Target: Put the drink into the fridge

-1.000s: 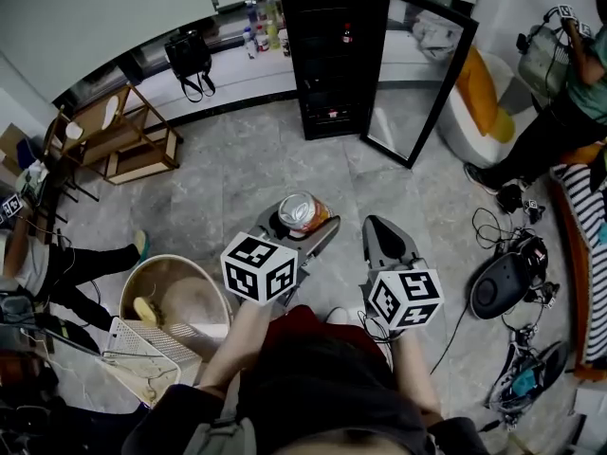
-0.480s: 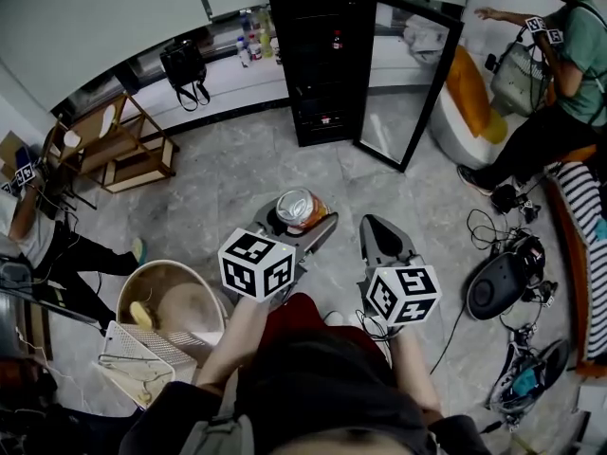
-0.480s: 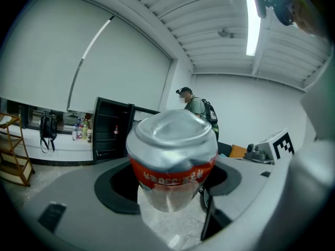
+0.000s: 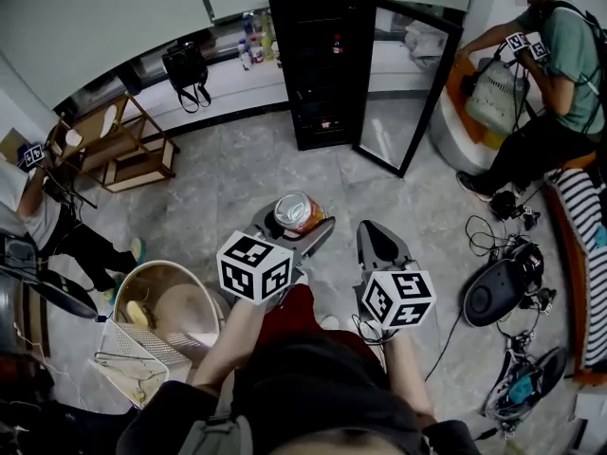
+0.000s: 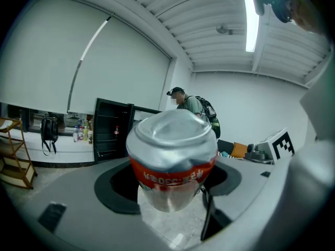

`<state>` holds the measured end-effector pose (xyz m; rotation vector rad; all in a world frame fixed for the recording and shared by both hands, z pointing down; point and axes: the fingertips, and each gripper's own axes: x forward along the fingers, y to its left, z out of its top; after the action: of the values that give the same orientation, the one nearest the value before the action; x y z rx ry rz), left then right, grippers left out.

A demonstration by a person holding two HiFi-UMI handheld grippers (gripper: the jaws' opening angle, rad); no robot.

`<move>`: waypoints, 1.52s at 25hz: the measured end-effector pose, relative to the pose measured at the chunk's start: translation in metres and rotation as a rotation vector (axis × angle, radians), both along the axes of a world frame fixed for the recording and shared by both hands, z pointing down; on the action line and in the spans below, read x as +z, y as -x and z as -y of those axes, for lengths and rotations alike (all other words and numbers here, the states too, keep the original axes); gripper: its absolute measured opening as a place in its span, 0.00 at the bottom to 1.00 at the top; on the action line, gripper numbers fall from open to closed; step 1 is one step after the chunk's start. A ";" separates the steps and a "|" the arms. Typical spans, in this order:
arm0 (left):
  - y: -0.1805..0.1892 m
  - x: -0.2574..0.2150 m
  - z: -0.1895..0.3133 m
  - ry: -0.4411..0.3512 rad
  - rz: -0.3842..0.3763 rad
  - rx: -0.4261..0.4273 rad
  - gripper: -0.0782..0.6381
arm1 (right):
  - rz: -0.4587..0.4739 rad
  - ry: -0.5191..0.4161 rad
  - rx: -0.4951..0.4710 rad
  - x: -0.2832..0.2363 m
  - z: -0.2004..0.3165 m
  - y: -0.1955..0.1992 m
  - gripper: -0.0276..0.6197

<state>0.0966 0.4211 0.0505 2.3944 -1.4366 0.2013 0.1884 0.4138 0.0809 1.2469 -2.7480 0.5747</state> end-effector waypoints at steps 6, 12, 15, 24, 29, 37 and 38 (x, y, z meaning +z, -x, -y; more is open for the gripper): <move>0.005 0.004 0.006 0.009 0.007 -0.017 0.59 | 0.010 0.034 0.013 0.011 0.005 -0.007 0.07; 0.012 0.006 0.025 0.007 0.002 -0.014 0.59 | 0.012 0.026 0.020 0.010 0.023 -0.002 0.07; 0.015 0.007 0.038 0.003 -0.007 0.000 0.59 | 0.003 0.030 0.024 0.013 0.035 0.004 0.07; 0.047 0.021 0.110 0.017 -0.015 0.022 0.59 | -0.024 0.076 0.026 0.033 0.099 0.040 0.07; 0.073 0.024 0.165 0.028 -0.030 0.034 0.59 | -0.038 0.094 0.025 0.034 0.153 0.070 0.07; 0.134 0.030 0.246 0.040 -0.035 0.037 0.59 | -0.063 0.111 0.010 0.038 0.232 0.134 0.07; 0.140 0.031 0.254 0.041 -0.033 0.038 0.59 | -0.067 0.112 0.007 0.039 0.240 0.142 0.07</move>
<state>-0.0435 0.1673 0.0818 2.3822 -1.3598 0.1978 0.0464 0.1741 0.1198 1.2283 -2.6189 0.6643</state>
